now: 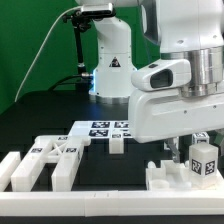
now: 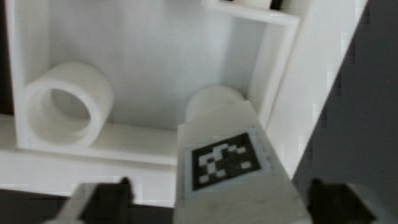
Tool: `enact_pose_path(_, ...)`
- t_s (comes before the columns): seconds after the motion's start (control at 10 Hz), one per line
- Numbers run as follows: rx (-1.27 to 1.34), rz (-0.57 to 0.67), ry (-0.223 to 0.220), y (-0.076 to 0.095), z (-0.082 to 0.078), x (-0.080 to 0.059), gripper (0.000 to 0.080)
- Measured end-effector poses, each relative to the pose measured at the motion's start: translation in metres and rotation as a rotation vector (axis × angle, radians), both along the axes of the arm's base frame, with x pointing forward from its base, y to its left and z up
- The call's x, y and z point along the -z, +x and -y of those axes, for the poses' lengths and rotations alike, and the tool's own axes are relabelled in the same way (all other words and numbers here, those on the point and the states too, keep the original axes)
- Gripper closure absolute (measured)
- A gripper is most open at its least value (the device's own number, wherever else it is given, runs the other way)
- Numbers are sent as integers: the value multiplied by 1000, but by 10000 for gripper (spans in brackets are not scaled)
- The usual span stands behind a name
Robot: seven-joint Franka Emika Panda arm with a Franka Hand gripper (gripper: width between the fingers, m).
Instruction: Assemble chair
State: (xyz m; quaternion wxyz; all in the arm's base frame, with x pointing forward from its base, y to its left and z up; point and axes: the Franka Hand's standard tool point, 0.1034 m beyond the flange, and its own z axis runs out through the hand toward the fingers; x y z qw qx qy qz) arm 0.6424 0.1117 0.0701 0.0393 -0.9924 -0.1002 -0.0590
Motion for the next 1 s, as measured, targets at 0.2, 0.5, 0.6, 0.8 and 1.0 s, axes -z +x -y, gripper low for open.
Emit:
enact_pose_path(0.2,112,-11,16,0,-1,0,513)
enact_pose_path(0.5,340,-32,41,0,-2,0,512)
enact_pose_path(0.6,470,-44,55,0,-4,1,512)
enact_pose_path(0.8,818,-77,89,-1,-8,0,512)
enact_pose_path(1.0,1274,-141,140,-2,-16,-1,512)
